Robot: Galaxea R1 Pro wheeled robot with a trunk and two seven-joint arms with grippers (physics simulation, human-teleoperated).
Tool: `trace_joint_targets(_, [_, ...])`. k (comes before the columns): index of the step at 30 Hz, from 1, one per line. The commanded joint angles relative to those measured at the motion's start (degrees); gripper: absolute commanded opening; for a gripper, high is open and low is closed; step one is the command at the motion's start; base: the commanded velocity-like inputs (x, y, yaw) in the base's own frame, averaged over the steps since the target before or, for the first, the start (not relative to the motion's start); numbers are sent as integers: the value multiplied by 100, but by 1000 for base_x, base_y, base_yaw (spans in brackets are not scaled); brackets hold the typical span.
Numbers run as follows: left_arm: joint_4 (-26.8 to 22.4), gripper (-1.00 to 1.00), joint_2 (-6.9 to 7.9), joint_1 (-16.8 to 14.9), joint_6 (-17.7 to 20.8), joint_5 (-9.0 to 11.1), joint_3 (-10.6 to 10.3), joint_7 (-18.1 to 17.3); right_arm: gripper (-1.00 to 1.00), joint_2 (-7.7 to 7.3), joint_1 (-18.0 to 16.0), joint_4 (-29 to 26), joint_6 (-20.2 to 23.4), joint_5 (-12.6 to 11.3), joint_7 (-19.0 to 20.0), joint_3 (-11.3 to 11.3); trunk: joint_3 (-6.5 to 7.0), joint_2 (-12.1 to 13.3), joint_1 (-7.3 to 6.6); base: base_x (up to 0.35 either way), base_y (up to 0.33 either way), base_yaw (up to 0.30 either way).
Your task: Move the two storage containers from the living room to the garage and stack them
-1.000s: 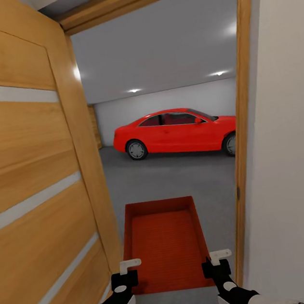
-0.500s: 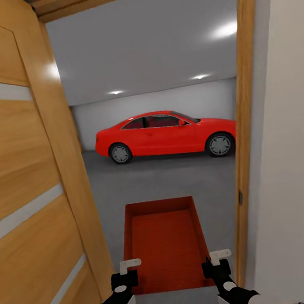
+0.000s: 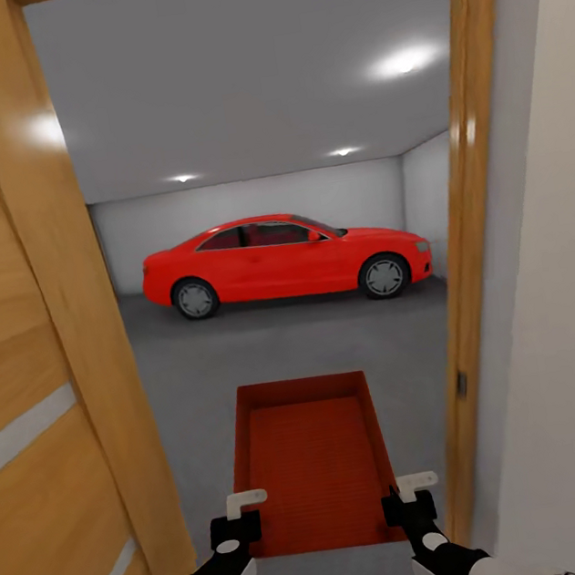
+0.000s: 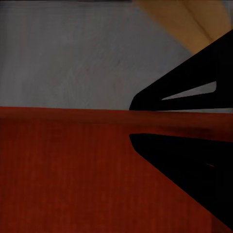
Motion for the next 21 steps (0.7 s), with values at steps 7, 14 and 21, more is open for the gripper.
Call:
trace_joint_targets(7, [-20, -100, -1, -8, -36, -31, 306, 142, -100, 30, -6, 8, -3, -16, -6, -69, -9, -7, 4, 157, 137, -88])
trace_joint_targets(14, [-34, -100, -1, -8, -41, -31, 308, 144, -100, 29, -6, 8, -3, -16, -6, -69, -9, -7, 4, 13, 11, -4])
trace_joint_targets(21, [-18, -100, -1, -8, -35, -31, 308, 144, -100, 32, -5, 8, 0, -16, -6, -68, -9, -7, 4, 145, 0, 0])
